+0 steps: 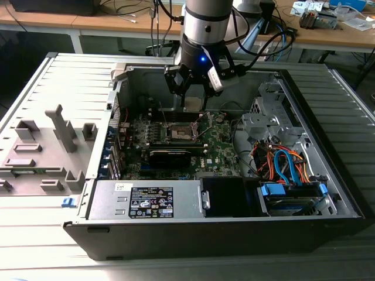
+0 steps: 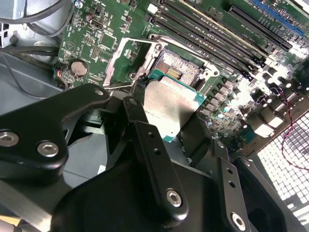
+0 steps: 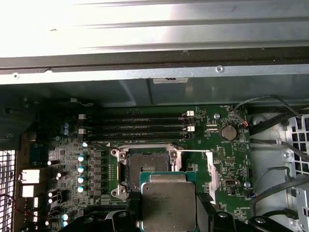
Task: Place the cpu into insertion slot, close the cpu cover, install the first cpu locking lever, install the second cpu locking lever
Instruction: 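Place the cpu into insertion slot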
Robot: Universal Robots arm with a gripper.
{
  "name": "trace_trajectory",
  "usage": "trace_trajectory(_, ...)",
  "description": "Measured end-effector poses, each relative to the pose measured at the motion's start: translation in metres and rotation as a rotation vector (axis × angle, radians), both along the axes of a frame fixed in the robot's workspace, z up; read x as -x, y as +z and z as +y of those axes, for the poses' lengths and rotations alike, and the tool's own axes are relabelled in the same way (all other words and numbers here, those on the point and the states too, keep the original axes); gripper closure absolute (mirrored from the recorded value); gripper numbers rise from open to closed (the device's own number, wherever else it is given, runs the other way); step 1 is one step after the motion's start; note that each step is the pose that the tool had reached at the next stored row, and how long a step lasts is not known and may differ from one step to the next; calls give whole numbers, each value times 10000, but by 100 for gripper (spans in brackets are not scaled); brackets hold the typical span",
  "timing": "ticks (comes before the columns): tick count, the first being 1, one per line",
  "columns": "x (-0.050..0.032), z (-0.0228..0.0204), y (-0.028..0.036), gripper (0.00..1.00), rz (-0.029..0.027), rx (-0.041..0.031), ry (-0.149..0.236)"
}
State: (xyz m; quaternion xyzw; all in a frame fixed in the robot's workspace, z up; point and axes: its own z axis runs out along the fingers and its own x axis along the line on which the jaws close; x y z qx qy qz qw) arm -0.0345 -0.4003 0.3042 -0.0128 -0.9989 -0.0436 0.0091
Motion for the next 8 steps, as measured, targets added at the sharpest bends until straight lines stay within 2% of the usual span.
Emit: trace_trajectory(8,0,-6,-15,45,0,0,0)
